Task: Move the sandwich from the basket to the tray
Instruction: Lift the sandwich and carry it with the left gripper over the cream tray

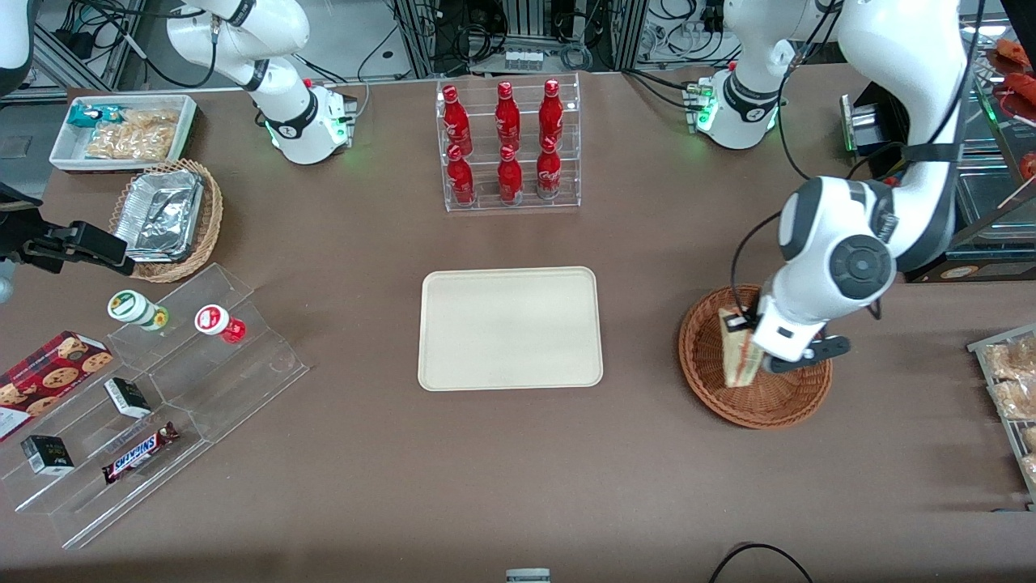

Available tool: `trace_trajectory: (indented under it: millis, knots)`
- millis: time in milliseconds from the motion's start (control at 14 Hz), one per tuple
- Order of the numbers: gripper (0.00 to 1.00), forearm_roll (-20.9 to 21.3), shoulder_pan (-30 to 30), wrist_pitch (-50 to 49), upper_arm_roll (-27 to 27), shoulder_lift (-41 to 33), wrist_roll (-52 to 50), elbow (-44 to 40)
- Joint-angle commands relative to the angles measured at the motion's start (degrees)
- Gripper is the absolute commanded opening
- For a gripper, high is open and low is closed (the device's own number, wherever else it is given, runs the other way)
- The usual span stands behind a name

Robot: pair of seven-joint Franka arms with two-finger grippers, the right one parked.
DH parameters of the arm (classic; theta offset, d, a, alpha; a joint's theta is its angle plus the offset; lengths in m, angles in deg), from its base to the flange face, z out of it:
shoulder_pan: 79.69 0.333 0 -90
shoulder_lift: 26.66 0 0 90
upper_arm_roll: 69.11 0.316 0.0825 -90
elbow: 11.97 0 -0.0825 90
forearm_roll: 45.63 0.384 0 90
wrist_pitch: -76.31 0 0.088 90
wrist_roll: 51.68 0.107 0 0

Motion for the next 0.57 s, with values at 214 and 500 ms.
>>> trace_trajectory:
  millis: [214, 500]
  knots:
    - [0.0, -1.52, -10.34, -1.44, -1.24, 6.33, -7.19, -8.72]
    - [0.0, -2.75, -18.16, -1.53, -1.59, 13.18, -16.94, -17.5]
